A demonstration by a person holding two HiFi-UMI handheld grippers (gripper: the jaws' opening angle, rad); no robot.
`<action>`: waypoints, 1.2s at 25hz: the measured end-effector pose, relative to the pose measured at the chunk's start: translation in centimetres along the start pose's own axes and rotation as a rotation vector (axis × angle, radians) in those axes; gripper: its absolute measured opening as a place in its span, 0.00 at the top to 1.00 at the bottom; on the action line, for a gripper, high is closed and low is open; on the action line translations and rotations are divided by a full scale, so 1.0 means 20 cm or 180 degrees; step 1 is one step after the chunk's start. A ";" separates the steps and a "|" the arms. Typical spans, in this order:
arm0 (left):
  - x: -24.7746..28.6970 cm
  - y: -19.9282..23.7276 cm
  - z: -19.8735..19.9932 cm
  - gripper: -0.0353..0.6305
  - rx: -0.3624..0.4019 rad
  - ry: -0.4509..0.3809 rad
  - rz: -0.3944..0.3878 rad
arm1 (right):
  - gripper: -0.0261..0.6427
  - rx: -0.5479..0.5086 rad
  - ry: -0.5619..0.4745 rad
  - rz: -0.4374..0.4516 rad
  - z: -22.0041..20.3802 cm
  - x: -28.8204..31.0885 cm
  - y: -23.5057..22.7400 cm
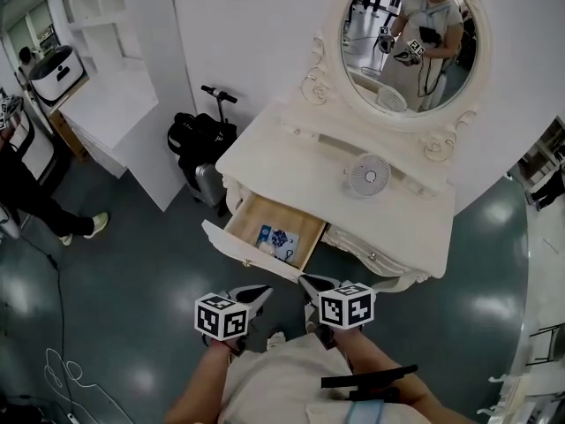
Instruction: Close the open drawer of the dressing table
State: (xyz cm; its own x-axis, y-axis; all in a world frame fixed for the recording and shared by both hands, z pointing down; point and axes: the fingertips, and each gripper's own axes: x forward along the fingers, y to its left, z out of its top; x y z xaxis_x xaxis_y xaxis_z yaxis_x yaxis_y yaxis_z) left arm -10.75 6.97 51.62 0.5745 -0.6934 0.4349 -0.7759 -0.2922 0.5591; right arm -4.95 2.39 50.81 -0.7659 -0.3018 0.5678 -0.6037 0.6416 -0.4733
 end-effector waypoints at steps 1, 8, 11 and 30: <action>0.01 0.01 0.01 0.93 0.0008 0.0003 0.0023 | 0.94 0.0009 -0.0001 -0.0002 0.00 0.01 -0.01; 0.01 0.09 0.03 0.93 -0.0001 -0.0034 0.0229 | 0.94 0.0054 0.0021 -0.0014 0.02 0.01 -0.04; 0.02 0.13 0.03 0.93 -0.0026 -0.0030 0.0309 | 0.94 0.0060 0.0033 -0.0008 0.03 0.03 -0.06; 0.05 0.35 0.01 0.68 0.0027 0.0094 0.0686 | 0.94 0.0042 0.0156 0.0015 0.04 0.07 -0.12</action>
State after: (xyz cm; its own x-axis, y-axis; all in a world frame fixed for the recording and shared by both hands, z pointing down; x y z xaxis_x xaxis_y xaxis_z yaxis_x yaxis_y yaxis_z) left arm -15.59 4.05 55.88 0.4025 -0.7209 0.5642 -0.8837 -0.1450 0.4451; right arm -4.74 -0.19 52.19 -0.7571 -0.2639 0.5977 -0.6033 0.6333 -0.4847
